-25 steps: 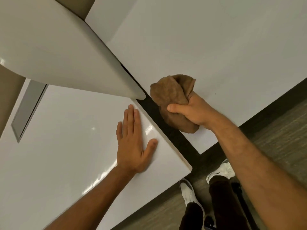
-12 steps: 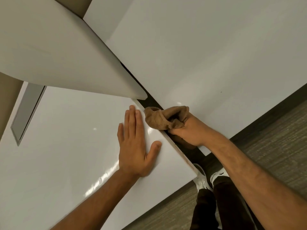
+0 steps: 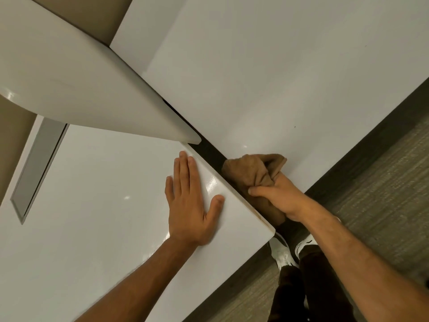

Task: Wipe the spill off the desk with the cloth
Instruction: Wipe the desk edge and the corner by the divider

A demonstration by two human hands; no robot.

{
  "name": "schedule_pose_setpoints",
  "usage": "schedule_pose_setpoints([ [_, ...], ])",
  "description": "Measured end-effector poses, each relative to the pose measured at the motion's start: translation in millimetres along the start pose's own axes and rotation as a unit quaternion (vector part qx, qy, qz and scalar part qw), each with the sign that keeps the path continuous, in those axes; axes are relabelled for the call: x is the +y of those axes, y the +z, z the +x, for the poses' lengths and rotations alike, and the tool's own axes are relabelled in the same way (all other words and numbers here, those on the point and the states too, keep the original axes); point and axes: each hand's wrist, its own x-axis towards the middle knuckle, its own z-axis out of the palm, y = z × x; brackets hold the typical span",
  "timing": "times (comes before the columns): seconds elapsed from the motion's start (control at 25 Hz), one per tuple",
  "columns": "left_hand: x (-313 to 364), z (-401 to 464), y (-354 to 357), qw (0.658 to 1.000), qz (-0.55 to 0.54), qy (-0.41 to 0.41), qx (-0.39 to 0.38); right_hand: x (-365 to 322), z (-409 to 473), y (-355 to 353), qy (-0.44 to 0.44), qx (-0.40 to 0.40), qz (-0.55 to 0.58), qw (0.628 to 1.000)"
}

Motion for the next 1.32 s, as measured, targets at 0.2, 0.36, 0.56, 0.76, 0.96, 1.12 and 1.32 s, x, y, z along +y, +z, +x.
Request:
schedule_pose_setpoints([
  [0.2, -1, 0, -1, 1.000, -0.001, -0.001, 0.000, -34, 16, 22, -0.023, -0.029, 0.166, 0.985],
  [0.36, -2, -1, 1, 1.000, 0.003, 0.005, 0.004, -37, 22, 60, -0.023, -0.071, 0.172, 0.982],
  [0.56, -4, 1, 4, 1.000, 0.010, 0.004, 0.013, -27, 25, 57, -0.020, -0.061, 0.180, 0.982],
  [0.76, -6, 0, 6, 1.000, 0.013, 0.008, 0.019, -10, 21, 51, 0.004, -0.037, 0.166, 0.985],
  [0.96, -7, 0, 5, 1.000, 0.013, 0.013, 0.020, 11, 15, 48, 0.020, -0.063, 0.273, 0.960],
  [1.12, -8, 1, 5, 1.000, 0.009, 0.017, 0.018, 18, 11, 48, -0.004, -0.098, 0.341, 0.935],
  [1.32, -9, 0, 6, 1.000, 0.007, 0.012, 0.012, 32, -3, 54, 0.028, -0.044, 0.387, 0.920],
])
